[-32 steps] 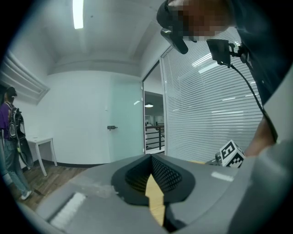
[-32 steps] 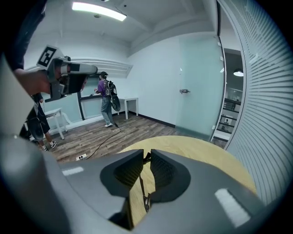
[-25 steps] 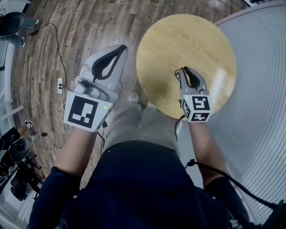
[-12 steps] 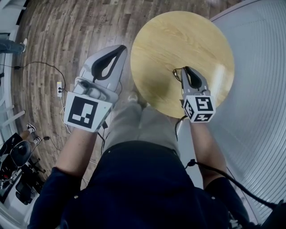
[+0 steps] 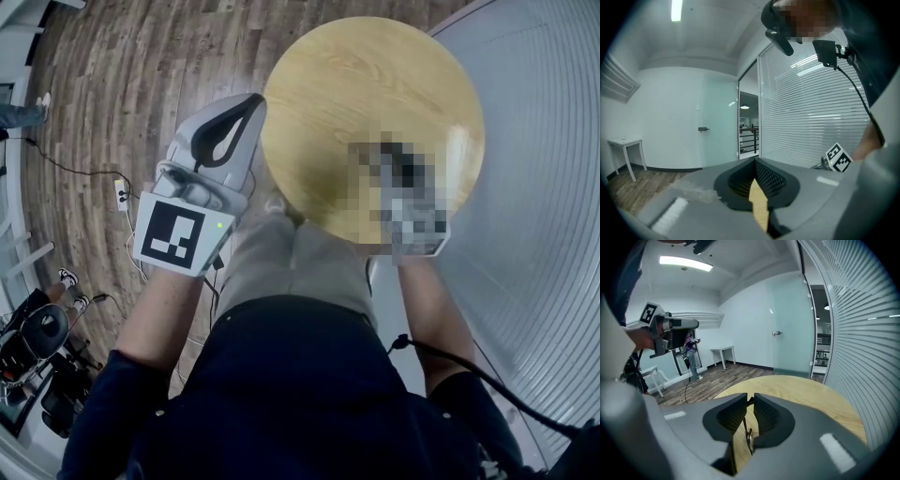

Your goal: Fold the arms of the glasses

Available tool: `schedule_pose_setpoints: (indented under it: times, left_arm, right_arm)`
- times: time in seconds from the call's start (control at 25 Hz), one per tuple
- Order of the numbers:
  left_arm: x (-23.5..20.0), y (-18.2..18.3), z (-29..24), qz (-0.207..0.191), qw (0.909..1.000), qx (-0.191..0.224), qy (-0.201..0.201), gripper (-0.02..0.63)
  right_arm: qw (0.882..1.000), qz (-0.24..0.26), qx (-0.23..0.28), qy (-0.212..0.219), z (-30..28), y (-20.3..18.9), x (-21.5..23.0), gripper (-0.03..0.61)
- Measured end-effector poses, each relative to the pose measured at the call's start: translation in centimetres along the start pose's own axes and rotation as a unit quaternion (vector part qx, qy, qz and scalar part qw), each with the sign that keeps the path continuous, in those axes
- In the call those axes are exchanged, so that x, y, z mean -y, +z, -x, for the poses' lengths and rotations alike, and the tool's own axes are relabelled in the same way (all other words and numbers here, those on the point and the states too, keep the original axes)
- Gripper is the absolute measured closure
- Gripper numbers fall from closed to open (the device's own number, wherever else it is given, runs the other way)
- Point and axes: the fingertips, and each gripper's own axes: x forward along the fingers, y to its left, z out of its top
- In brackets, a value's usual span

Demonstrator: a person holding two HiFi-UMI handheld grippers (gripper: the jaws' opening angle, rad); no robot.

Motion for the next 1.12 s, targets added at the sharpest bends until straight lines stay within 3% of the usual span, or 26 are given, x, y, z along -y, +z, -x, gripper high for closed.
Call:
schedule_pose_setpoints:
  times: [1.12]
  left_arm:
    - [3.2,0.7,-1.5,-0.004,0.9997,-0.002,-0.025,0.611]
  right_arm:
    - [1.0,-0.001,-0.015,-0.01,2.7,-2.3,1.6,0.531]
